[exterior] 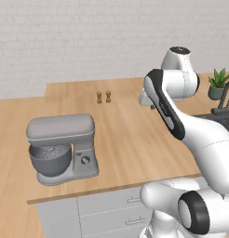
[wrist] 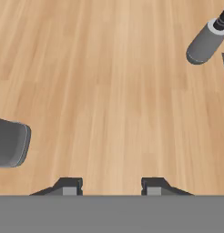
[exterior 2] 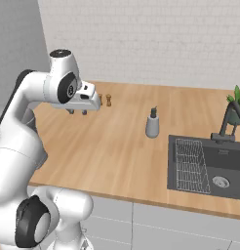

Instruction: Navigate to the electric kettle.

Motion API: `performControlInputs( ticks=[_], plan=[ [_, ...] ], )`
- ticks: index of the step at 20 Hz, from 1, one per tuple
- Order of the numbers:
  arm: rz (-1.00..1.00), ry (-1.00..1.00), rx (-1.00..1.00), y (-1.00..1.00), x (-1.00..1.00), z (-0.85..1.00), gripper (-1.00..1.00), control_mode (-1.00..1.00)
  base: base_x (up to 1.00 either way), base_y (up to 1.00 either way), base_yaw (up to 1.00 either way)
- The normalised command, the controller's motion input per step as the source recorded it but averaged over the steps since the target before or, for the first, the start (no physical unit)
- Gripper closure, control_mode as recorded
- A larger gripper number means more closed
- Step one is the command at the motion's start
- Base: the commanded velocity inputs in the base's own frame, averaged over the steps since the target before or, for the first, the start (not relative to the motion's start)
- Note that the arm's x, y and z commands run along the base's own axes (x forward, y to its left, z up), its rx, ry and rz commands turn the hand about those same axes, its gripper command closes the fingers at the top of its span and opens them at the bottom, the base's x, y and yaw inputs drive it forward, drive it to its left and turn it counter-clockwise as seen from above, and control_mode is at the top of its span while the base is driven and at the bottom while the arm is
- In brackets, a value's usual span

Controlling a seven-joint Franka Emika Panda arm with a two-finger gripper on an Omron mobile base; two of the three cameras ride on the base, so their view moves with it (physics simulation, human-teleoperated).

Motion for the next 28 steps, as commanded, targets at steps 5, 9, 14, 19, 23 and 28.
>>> performControlInputs(
  ticks=[5,9,14,19,23,28],
  plan=[
    [0.0,0.0,0.0,0.0,-0.19,0.0,-1.0,-1.0,0.0,0.0,0.0],
    [0.0,-0.02,0.0,0.0,-0.39,0.0,-1.0,-1.0,0.0,0.0,0.0],
    [0.0,0.0,0.0,0.0,-0.06,0.0,-1.0,1.0,-0.32,-0.11,-0.18],
    [0.0,0.0,0.0,0.0,0.0,0.0,-1.0,1.0,-0.23,-0.3,-0.74],
    [0.0,0.0,0.0,0.0,0.0,0.0,-1.0,1.0,0.0,-0.04,-0.98],
    [0.0,0.0,0.0,0.0,0.0,0.0,-1.0,1.0,0.0,-0.02,-1.0]
  ],
)
